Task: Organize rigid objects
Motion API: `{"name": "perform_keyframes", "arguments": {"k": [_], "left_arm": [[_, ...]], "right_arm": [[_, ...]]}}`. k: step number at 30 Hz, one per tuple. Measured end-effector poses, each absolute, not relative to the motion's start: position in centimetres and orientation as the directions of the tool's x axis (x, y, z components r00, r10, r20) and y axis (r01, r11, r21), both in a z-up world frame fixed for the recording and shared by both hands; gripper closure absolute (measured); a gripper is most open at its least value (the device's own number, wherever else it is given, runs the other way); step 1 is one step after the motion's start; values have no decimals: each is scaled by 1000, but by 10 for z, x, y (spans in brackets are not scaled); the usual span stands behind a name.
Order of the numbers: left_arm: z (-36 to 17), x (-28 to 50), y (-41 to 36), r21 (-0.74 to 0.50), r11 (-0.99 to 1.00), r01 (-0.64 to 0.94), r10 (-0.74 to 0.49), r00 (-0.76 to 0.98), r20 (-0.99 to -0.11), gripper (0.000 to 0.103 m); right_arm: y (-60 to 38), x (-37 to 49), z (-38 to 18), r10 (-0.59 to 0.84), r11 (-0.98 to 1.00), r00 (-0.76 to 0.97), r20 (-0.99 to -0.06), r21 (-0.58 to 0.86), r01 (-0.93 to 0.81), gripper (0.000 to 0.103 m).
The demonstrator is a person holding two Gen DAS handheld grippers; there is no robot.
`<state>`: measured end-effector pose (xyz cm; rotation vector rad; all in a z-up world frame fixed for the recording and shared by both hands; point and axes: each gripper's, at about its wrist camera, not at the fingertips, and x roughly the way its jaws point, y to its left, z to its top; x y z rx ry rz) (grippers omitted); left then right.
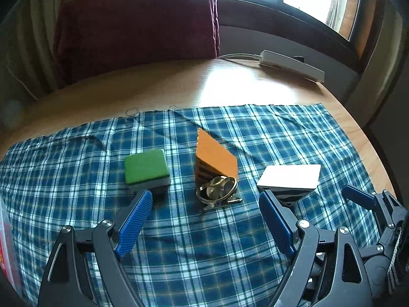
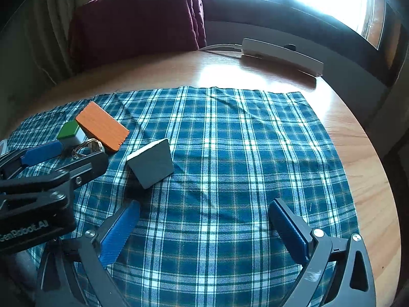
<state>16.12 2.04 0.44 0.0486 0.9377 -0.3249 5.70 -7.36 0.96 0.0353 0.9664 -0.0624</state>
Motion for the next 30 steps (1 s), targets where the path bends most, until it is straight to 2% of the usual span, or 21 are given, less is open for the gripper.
{"name": "perform_keyframes", "arguments": {"k": [1, 3, 7, 9, 13, 22, 30], "left_arm": [[3, 162, 18, -98, 951, 294, -251, 548, -798, 21], [-3, 168, 11, -100, 951, 292, -251, 544, -800, 36], [-12, 172, 9, -103, 949, 297, -257, 545, -798, 54], [-14, 172, 7, -114, 944, 309, -274, 546, -792, 67], [-18, 170, 9, -140, 940, 311, -298, 550, -780, 67], [-11, 150, 25, -105, 959, 264, -251, 618, -745, 67], [-8, 123, 53, -107, 968, 226, -231, 642, -731, 67]], "right_arm": [[-73, 57, 9, -37, 998, 567, -823, 2, 69, 1], [-72, 56, 9, -36, 998, 567, -823, 3, 68, 1], [-73, 56, 7, -30, 998, 570, -821, 5, 60, 1], [-74, 57, 8, -28, 998, 576, -817, 5, 56, 4], [-68, 53, 16, -7, 998, 596, -803, 30, 51, 9], [-74, 51, 28, 49, 995, 649, -760, 94, 35, 17], [-70, 47, 33, 93, 991, 662, -743, 133, 11, 18]]}}
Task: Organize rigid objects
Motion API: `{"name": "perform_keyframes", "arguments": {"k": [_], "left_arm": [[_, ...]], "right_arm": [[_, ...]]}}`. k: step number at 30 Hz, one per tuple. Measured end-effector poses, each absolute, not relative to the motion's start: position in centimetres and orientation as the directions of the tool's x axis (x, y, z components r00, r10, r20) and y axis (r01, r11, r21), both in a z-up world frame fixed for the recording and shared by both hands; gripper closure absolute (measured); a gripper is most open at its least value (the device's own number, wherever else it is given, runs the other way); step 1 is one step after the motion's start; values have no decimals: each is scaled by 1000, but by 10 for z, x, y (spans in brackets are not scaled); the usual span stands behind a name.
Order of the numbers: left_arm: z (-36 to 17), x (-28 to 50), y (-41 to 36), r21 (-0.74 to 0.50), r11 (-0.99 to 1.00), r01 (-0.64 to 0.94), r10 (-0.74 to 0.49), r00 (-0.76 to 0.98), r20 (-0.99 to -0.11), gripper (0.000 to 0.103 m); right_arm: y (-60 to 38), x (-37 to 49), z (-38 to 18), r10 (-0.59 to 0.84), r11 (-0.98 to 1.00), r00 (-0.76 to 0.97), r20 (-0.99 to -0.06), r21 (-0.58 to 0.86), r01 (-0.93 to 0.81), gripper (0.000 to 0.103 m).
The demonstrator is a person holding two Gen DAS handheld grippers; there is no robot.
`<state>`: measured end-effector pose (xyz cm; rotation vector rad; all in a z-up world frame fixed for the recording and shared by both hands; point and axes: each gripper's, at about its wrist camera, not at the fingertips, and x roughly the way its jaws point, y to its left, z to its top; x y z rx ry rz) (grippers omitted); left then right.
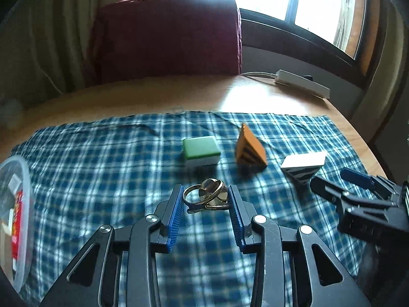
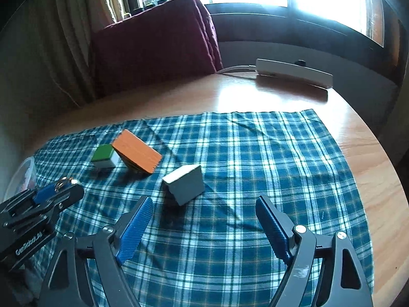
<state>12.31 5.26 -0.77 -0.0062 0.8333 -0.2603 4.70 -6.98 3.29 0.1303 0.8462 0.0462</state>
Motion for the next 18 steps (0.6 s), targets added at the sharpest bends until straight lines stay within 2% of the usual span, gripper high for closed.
{"name": "perform_keyframes", "arguments": {"k": [10, 18], "left_arm": [[3, 89, 109, -147, 969, 197, -242, 652, -719, 67], [4, 80, 138, -178, 968, 175, -250, 643, -724, 67]], "right_arm": [[-56, 73, 25, 39, 999, 624, -780, 49, -1, 22], [-63, 94, 20, 72, 996, 596, -800, 87, -4, 29]]}}
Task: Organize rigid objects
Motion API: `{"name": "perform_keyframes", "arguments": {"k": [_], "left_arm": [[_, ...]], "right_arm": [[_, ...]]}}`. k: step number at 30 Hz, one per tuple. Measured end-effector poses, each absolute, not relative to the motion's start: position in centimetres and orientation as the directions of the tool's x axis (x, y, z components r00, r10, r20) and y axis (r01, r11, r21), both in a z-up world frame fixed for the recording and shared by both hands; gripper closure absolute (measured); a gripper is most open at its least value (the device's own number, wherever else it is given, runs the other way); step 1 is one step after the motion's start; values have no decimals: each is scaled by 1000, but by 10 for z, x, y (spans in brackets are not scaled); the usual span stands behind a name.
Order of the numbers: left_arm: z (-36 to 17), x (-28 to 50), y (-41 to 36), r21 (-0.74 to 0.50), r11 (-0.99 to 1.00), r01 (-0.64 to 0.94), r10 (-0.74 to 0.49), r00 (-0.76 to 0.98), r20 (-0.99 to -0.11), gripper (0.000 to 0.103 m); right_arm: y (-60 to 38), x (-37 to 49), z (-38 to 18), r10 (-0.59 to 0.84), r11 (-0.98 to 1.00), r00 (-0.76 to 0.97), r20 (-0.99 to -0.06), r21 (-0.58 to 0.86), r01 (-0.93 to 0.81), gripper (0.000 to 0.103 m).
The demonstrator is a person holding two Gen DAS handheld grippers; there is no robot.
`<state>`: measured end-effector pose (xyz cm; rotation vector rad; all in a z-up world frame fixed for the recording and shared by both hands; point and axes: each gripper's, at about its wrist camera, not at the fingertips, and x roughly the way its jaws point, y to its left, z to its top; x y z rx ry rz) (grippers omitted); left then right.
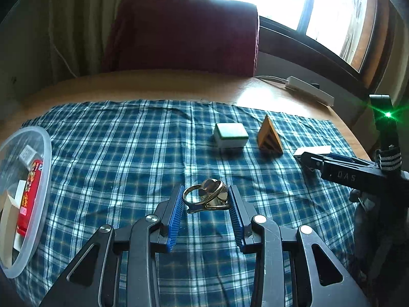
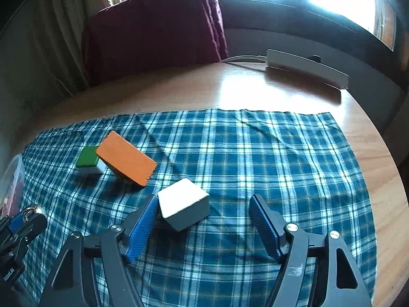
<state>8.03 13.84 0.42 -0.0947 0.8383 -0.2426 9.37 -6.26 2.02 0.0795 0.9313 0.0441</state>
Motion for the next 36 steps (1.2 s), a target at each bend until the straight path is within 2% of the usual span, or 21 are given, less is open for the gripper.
{"name": "perform_keyframes", "arguments": {"k": [5, 11, 16, 36], "left_arm": [[7, 77, 145, -194, 966, 172, -259, 643, -721, 67], [14, 64, 170, -194, 969, 154, -248, 652, -717, 67], [21, 54, 189, -198, 969, 146, -245, 660, -710, 67], [44, 18, 245, -215, 969, 125, -241, 687, -686, 67]], "right_arm": [[-45, 99, 17, 43, 999, 596, -802, 27, -36, 39], [-34, 96, 18, 19, 999, 610, -792, -13, -49, 58], [-29, 81, 18, 19, 1000, 616, -788, 2, -29, 69], [-32, 64, 19, 52, 997, 620, -783, 78, 14, 69]]}}
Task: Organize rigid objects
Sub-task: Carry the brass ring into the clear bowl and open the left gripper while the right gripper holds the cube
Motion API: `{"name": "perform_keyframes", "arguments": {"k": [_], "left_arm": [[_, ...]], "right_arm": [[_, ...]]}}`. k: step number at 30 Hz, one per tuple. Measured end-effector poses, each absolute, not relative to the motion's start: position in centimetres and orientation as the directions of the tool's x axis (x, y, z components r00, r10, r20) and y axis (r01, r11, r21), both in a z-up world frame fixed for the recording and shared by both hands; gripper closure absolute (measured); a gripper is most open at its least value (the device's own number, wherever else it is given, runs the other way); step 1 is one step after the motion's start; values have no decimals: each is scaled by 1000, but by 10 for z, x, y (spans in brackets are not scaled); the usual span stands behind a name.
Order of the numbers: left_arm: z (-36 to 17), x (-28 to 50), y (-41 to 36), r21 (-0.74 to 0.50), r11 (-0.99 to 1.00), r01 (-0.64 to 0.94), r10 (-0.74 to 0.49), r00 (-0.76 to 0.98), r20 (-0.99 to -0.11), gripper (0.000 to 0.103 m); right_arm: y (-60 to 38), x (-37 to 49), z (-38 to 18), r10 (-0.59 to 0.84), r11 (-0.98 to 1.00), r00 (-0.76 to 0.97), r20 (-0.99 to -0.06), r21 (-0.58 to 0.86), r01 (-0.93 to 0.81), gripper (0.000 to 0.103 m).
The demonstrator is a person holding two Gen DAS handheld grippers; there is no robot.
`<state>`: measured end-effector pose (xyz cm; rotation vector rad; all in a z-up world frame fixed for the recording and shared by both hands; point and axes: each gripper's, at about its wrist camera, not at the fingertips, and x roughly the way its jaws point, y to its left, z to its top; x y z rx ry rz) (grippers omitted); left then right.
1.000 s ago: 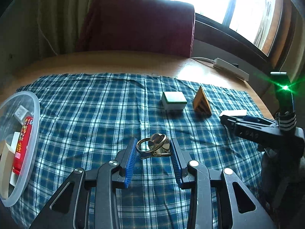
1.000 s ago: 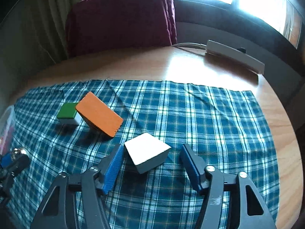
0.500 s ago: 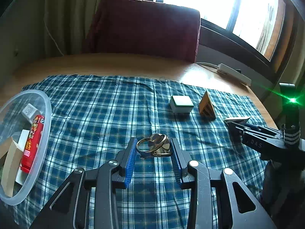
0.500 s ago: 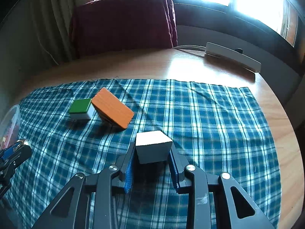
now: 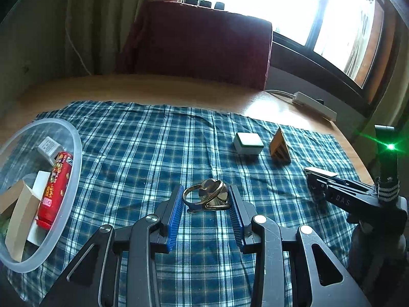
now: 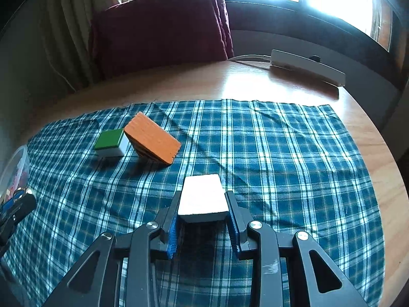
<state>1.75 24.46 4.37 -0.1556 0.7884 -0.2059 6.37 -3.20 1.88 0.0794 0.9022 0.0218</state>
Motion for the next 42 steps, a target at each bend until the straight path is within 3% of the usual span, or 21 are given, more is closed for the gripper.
{"name": "perform_keyframes", "arguments": {"k": [25, 42], "left_arm": [[72, -6, 291, -247, 966, 76, -223, 727, -650, 67], [77, -21, 372, -266, 963, -49, -129, 782, -610, 67]], "right_arm": [[32, 35, 47, 139, 990, 662, -737, 108, -88, 72], [88, 33, 52, 220, 973, 650, -728, 120, -196, 72]]}}
